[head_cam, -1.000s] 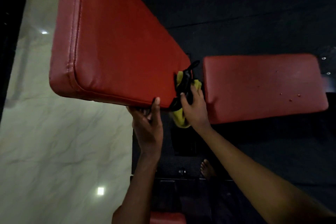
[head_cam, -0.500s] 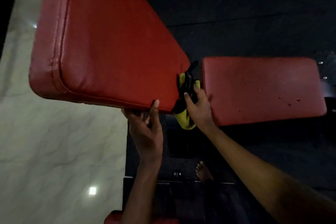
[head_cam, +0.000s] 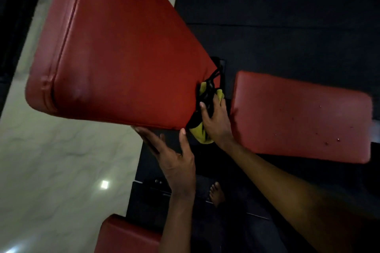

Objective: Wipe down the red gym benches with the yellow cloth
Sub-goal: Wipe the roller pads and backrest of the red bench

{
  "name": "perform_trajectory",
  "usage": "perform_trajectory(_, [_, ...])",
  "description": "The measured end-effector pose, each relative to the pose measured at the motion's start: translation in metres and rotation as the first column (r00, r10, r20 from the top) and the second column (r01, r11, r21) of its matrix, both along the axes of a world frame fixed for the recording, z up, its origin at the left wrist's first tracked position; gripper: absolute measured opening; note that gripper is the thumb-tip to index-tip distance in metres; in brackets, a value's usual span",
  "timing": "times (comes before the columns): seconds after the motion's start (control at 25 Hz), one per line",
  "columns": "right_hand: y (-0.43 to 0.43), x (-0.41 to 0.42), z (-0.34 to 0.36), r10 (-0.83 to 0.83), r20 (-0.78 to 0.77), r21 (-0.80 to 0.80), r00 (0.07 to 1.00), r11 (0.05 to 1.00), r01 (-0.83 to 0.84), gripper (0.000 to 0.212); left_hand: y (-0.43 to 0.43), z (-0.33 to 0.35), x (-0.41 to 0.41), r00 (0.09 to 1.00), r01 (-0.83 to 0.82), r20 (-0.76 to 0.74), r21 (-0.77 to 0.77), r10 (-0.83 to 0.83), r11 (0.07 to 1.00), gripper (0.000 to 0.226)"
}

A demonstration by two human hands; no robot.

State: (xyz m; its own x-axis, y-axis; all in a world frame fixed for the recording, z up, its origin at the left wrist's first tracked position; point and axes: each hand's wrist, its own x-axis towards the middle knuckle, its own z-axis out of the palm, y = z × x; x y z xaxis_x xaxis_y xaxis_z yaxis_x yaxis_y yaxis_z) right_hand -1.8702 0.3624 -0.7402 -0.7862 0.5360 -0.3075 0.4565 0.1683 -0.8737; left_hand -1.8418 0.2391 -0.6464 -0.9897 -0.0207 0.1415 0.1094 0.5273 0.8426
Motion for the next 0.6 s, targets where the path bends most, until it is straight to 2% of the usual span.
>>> perform_trajectory(0.12, [0.005, -0.007, -0.001, -0.026, 0.039, -0.008, 0.999, 1.000, 0.026, 0.054, 0.012, 0.000, -0.003, 0.996, -0.088, -0.016, 0.012, 0.088, 0.996, 0.104])
perform_trajectory(0.24, [-0.003, 0.018, 0.000, 0.157, -0.092, 0.094, 0.983, 0.984, -0.149, 0.060, 0.012, -0.003, -0.011, 0.985, -0.174, 0.024, 0.091, 0.172, 0.981, 0.110])
perform_trajectory(0.32, [-0.002, 0.032, -0.013, 0.265, -0.070, 0.139, 0.962, 0.957, -0.254, 0.062, 0.009, -0.006, -0.020, 0.982, -0.189, 0.045, 0.071, 0.186, 0.979, 0.109])
perform_trajectory(0.36, [0.001, 0.033, -0.022, 0.268, -0.037, 0.104, 0.963, 0.959, -0.263, 0.062, 0.007, -0.008, -0.023, 0.984, -0.175, 0.037, 0.046, 0.174, 0.983, 0.108])
perform_trajectory(0.4, [0.003, 0.030, -0.030, 0.225, 0.014, 0.013, 0.974, 0.974, -0.225, 0.063, 0.005, -0.010, -0.025, 0.987, -0.157, 0.020, 0.021, 0.157, 0.987, 0.107])
perform_trajectory(0.48, [0.007, 0.018, -0.045, 0.047, 0.202, -0.240, 0.978, 0.971, 0.003, 0.062, 0.002, -0.017, -0.028, 0.989, -0.149, -0.006, -0.019, 0.149, 0.989, 0.101])
perform_trajectory(0.56, [0.008, 0.010, -0.049, -0.055, 0.304, -0.302, 0.951, 0.941, 0.151, 0.055, 0.006, -0.022, -0.027, 0.983, -0.183, -0.015, -0.020, 0.183, 0.983, 0.096])
perform_trajectory(0.6, [0.006, 0.011, -0.046, -0.068, 0.271, -0.283, 0.960, 0.948, 0.147, 0.052, 0.010, -0.024, -0.025, 0.980, -0.196, -0.030, -0.009, 0.196, 0.980, 0.095])
